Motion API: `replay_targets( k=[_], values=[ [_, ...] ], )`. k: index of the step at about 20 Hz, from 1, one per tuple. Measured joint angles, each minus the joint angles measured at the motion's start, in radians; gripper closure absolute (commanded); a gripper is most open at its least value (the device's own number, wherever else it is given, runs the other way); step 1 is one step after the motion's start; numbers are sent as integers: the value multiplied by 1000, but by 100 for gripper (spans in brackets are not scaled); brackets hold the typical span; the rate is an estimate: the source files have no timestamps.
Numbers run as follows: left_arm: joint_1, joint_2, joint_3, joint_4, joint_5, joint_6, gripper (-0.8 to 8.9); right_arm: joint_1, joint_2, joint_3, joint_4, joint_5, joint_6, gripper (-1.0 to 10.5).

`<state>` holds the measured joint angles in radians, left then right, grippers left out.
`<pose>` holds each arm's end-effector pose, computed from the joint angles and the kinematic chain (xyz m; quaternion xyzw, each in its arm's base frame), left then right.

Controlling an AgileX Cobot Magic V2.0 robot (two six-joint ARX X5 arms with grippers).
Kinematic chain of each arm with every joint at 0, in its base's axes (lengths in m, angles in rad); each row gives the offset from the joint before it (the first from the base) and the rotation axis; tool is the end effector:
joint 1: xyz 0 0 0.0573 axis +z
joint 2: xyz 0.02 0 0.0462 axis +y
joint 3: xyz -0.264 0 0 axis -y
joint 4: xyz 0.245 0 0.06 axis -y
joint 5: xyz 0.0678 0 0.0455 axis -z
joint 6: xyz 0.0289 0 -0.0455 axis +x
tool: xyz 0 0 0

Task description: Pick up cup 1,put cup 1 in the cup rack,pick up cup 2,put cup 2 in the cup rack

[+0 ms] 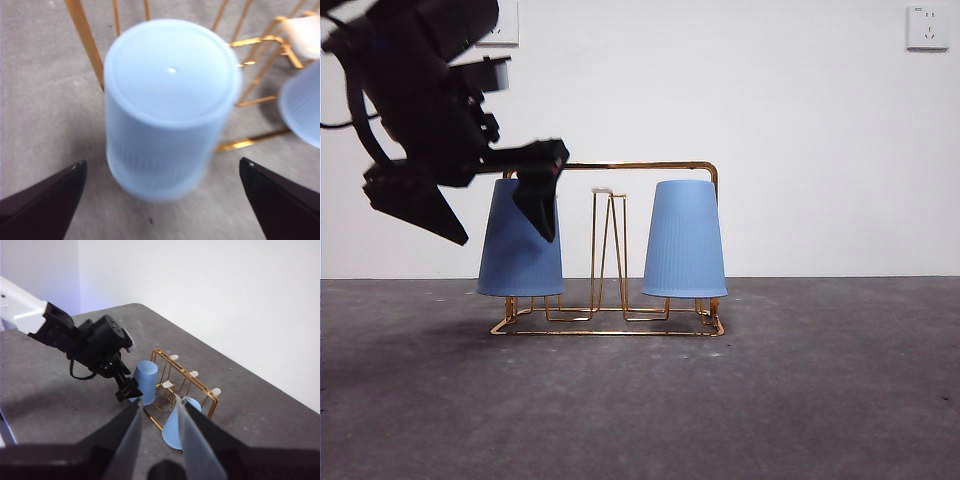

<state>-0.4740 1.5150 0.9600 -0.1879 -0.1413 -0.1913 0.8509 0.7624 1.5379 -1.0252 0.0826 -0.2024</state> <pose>0.2831 -0.1407 0.2238 0.0216 0.3591 -0.1205 0.9252 0.0385 0.0403 0.4763 -0.1487 0.0731 0.3812 0.9095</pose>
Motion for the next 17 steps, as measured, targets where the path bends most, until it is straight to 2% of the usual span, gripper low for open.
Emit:
replay_targets(
  k=[8,17],
  values=[
    [-10,-164,0,-172,78,-24,216,0,9,0,-34,5,0,823],
    [-18,-383,0,-423,283,-30,222,0,63,0,-174,26,0,822]
  ],
)
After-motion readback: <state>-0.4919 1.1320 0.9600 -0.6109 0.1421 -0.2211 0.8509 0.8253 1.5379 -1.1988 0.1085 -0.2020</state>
